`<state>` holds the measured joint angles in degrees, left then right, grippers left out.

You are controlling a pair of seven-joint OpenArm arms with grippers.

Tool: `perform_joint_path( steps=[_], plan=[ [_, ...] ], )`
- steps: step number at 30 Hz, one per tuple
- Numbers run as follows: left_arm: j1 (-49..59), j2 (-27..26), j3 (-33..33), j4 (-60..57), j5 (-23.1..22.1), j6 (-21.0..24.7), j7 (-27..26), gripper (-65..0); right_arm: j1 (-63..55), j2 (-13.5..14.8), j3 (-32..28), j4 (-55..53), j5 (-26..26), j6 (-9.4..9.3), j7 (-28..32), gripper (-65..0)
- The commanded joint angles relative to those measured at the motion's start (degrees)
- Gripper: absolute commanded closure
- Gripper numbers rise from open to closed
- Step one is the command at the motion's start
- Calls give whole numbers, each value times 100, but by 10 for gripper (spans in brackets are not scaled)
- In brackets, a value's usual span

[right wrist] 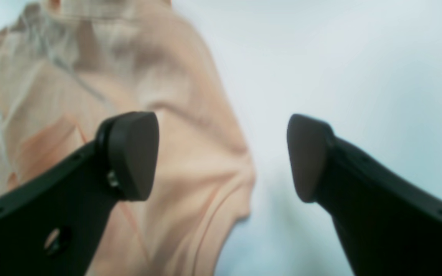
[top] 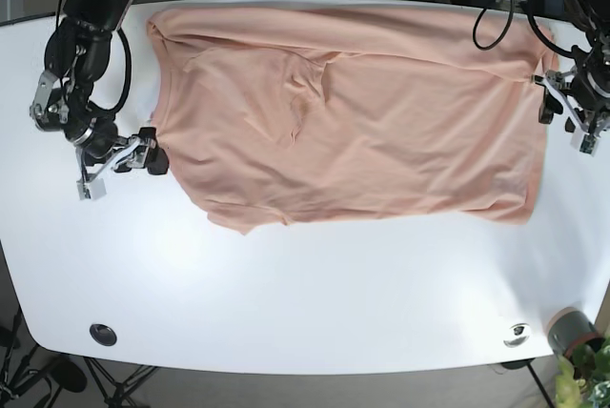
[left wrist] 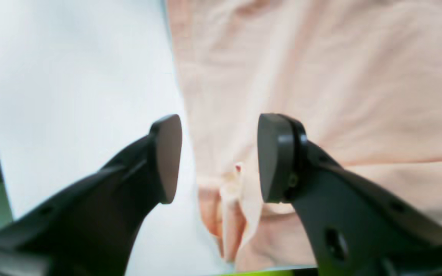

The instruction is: Fold the T-shirt properly

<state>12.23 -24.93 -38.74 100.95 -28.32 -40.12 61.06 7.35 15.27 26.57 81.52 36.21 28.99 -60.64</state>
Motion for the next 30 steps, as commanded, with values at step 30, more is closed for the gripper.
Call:
perform_joint_path(
  steps=[30],
  plan=[
    [-216, 88, 28, -332, 814, 12, -106, -293, 2996, -160, -1668, -4499, -1955, 33, 2622, -480]
  ],
)
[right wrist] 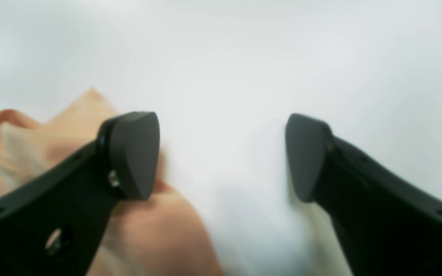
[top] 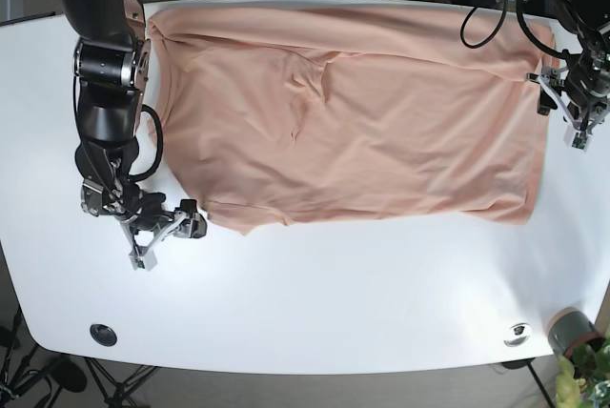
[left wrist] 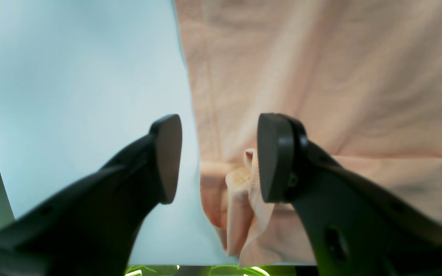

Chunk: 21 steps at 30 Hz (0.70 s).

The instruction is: Fold the T-shirt properly

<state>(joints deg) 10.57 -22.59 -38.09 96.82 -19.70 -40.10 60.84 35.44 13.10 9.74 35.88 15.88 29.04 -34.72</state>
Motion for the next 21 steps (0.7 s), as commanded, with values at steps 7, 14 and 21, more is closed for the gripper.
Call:
perform_joint_path(
  steps=[7, 14, 21],
  plan=[
    [-50, -145, -29, 81, -38, 10, -84, -293, 82, -181, 15, 65, 96, 72, -146, -480],
    [-50, -145, -29, 81, -38, 10, -84, -293, -23, -365, 15, 74, 96, 72, -172, -398],
    [-50, -154, -29, -60, -38, 10, -93, -293, -190, -541, 6, 74, 69, 72, -181, -289]
  ],
)
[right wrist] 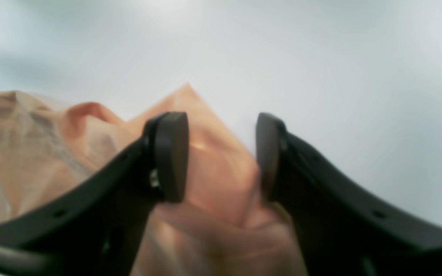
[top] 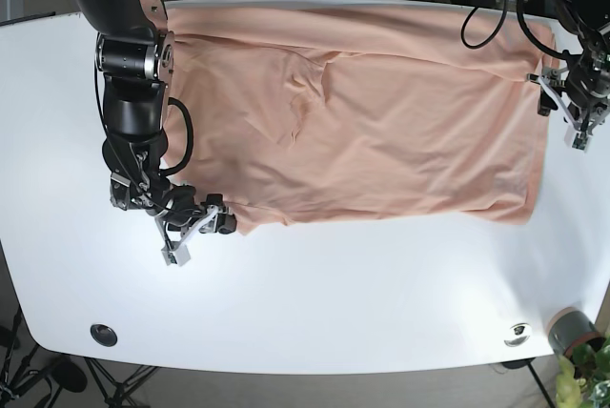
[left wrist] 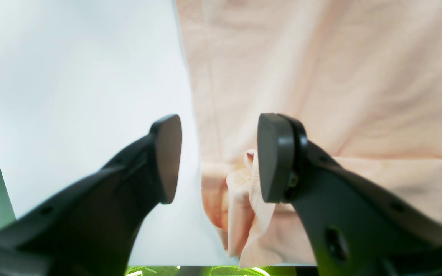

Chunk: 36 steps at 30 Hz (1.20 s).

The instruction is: Fold the T-shirt properly

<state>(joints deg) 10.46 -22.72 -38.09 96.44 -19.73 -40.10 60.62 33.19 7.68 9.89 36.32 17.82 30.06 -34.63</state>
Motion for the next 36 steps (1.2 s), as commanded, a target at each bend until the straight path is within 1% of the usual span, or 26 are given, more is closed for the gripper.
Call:
perform_joint_path(
  steps=[1, 3, 5, 8, 10, 11, 12, 16, 19, 21, 23, 24, 26, 27, 28, 29, 32, 36],
  plan=[
    [-48, -141, -29, -102, -36, 10, -71, -293, 8, -43, -9, 48, -125, -31, -190, -290],
    [-66, -159, -29, -207, -36, 10, -80, -293, -35, -105, -9, 223, -125, -39, -190, -289],
    [-180, -159, -29, -313, -36, 10, -80, -293, -167, -131, -9, 426, -125, -66, -190, -254],
    [-303, -159, -29, -462, -36, 10, -80, -293, -255, -140, -9, 654, -134, -75, -190, -146],
    [-444, -168, -29, -559, -36, 10, -80, -293, -264, -148, -9, 760, -134, -75, -190, -48],
    [-505, -168, -29, -594, -36, 10, -80, -293, -264, -148, -9, 768, -134, -75, -190, -17],
    [-558, -168, -29, -611, -36, 10, -80, -294, -264, -148, -9, 786, -134, -75, -190, -2],
    [-945, -168, -20, -734, -36, 10, -80, -299, -238, -131, -9, 786, -134, -31, -190, 0],
    [-1323, -150, 33, -910, -27, 10, -80, -301, -229, -131, -9, 795, -134, -31, -190, 0],
    [-1630, -150, 235, -1060, -27, 10, -80, -333, -229, -131, -9, 795, -134, -31, -190, 0],
    [-1912, -168, 437, -1227, -27, 10, -88, -389, -229, -131, -9, 795, -134, -31, -190, 0],
    [-2061, -168, 551, -1315, -27, 348, -88, -425, -229, -131, -9, 795, -134, -31, -190, 0],
    [-2228, -168, 657, -1420, -27, 788, -97, -472, -229, -140, -9, 795, -125, -31, -190, 0],
    [-2369, -168, 718, -1499, -27, 1113, -141, -504, -238, -140, -9, 795, -125, -31, -190, 0],
    [-2457, -168, 798, -1570, -27, 1306, -229, -524, -238, -140, -9, 795, -125, -31, -190, 0],
    [-2518, -168, 859, -1631, -27, 1438, -308, -533, -238, -140, -9, 795, -125, -31, -190, 0],
    [-2729, -168, 1158, -1939, -36, 1851, -844, -564, -246, -148, -9, 795, -125, -31, -190, 0],
    [-2993, -185, 1369, -2554, -27, 2256, -1539, -571, -264, -148, -9, 795, -108, -31, -190, 0]
  ],
)
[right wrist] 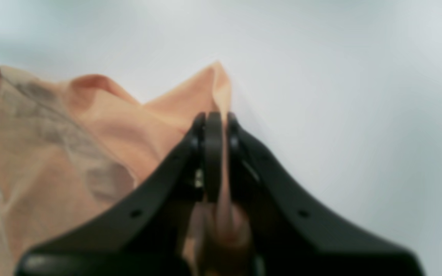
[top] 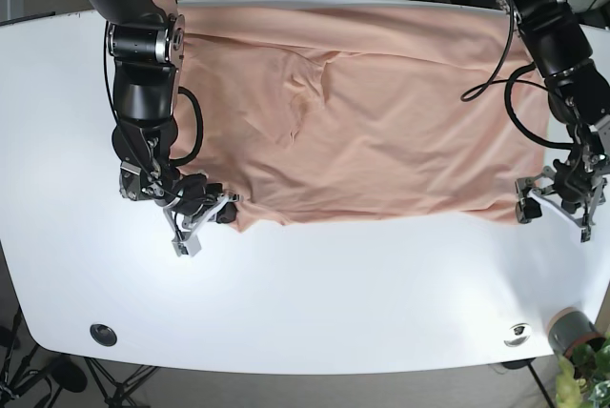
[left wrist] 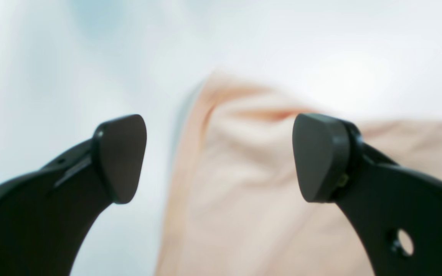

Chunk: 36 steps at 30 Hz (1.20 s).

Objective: Fold the T-shirt properly
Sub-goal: 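Lower the left gripper to the opposite side edge and grasp it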

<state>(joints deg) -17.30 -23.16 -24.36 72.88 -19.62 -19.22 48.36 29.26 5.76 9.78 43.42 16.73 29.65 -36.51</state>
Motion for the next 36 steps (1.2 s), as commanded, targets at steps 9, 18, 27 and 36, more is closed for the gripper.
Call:
perform_joint_path(
  steps=[9, 18, 27, 36],
  plan=[
    [-1035, -308, 779, -2308, 436, 265, -1667, -568, 129, 61, 2, 84, 2, 20, -2, 0],
    [-1606, -300, 805, -3477, 718, 116, -2080, -568, 121, 53, 2, 84, 10, 20, -2, 0],
    [-1738, -282, 1069, -3873, 726, -473, -2097, -524, 121, 44, 2, 84, 10, 20, -2, 0],
    [-1650, -308, 1350, -3987, 718, -464, -2352, -500, 121, 70, 11, 84, 10, 29, -2, 0]
  ],
)
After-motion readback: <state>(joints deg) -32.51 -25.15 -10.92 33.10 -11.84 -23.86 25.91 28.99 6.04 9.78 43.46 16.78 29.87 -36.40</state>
